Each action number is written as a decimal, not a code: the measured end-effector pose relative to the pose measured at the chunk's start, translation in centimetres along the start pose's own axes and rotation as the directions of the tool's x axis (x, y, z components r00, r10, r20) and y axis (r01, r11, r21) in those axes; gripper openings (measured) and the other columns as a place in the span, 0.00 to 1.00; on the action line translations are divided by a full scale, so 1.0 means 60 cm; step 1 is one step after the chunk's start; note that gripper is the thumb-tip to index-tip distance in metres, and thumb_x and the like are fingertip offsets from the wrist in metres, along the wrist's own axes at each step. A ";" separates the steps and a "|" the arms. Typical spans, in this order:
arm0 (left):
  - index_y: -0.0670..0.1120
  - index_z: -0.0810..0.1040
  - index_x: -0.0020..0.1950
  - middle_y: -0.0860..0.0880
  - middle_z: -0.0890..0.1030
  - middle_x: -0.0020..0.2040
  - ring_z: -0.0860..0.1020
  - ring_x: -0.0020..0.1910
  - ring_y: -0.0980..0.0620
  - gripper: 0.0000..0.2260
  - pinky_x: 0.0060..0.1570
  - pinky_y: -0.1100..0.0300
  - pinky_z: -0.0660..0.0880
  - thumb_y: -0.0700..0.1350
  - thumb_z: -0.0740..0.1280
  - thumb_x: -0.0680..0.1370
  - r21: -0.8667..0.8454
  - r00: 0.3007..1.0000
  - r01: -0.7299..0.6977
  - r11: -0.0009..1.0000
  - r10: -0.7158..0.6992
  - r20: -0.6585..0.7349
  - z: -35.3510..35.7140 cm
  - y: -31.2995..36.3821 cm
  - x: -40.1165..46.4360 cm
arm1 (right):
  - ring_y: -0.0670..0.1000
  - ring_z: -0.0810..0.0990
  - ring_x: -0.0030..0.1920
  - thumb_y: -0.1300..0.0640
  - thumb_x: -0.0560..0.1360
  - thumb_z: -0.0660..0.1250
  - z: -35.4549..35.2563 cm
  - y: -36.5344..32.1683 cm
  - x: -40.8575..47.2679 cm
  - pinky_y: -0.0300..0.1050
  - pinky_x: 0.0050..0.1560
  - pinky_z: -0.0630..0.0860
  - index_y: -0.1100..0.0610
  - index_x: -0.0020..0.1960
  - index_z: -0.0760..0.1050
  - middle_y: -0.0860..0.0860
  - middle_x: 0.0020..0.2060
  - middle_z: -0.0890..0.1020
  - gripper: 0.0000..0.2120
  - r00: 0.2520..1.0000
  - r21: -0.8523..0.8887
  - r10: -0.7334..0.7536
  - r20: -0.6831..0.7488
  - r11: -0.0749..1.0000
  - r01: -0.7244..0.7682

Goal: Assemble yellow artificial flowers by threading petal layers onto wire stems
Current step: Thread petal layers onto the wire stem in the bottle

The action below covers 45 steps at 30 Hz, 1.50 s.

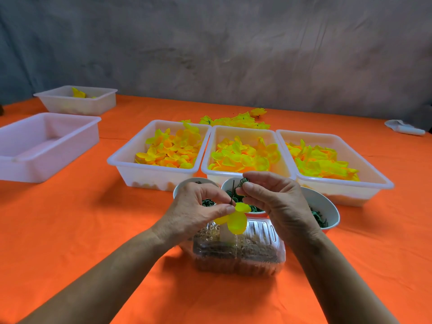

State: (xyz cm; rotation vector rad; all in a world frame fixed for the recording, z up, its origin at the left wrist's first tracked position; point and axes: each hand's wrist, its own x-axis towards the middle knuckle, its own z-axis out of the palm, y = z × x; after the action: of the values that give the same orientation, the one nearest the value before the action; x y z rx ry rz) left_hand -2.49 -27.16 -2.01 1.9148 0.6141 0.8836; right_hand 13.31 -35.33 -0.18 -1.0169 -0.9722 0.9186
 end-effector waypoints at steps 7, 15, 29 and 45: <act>0.41 0.84 0.42 0.44 0.83 0.42 0.81 0.45 0.45 0.04 0.51 0.46 0.78 0.38 0.76 0.68 0.001 0.999 0.032 0.999 -0.032 0.003 0.000 0.002 0.001 | 0.53 0.85 0.39 0.56 0.55 0.77 0.003 -0.001 -0.001 0.40 0.39 0.79 0.55 0.42 0.85 0.56 0.38 0.85 0.15 1.000 0.023 -0.006 -0.003 1.000 0.006; 0.42 0.84 0.42 0.45 0.83 0.43 0.81 0.46 0.47 0.06 0.51 0.49 0.78 0.40 0.77 0.67 -0.016 0.999 0.028 0.999 -0.029 -0.027 -0.001 0.005 -0.001 | 0.50 0.85 0.40 0.54 0.57 0.77 0.007 -0.010 -0.007 0.38 0.37 0.78 0.52 0.43 0.85 0.54 0.38 0.86 0.15 0.999 -0.021 -0.045 -0.024 0.999 0.044; 0.41 0.83 0.43 0.42 0.85 0.41 0.82 0.43 0.46 0.03 0.47 0.52 0.78 0.37 0.72 0.70 -0.288 0.984 -0.004 0.958 -0.048 -0.170 0.008 0.059 -0.005 | 0.46 0.83 0.40 0.53 0.58 0.75 0.021 -0.011 -0.010 0.35 0.37 0.76 0.53 0.42 0.85 0.50 0.38 0.85 0.12 0.997 0.002 -0.071 -0.043 0.997 0.071; 0.45 0.80 0.42 0.46 0.84 0.37 0.82 0.38 0.52 0.11 0.40 0.63 0.79 0.45 0.75 0.63 -0.390 0.979 0.012 0.921 -0.091 -0.182 0.010 0.055 -0.010 | 0.46 0.82 0.39 0.56 0.58 0.74 0.036 -0.011 -0.015 0.37 0.40 0.77 0.55 0.42 0.84 0.51 0.37 0.85 0.12 0.995 0.041 -0.103 -0.016 0.994 0.104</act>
State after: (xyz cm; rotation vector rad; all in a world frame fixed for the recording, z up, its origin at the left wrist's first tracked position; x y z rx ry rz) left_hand -2.16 -29.41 0.52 1.4597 0.5547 1.0816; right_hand 11.09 -35.82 0.74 -0.9281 -0.9815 0.8414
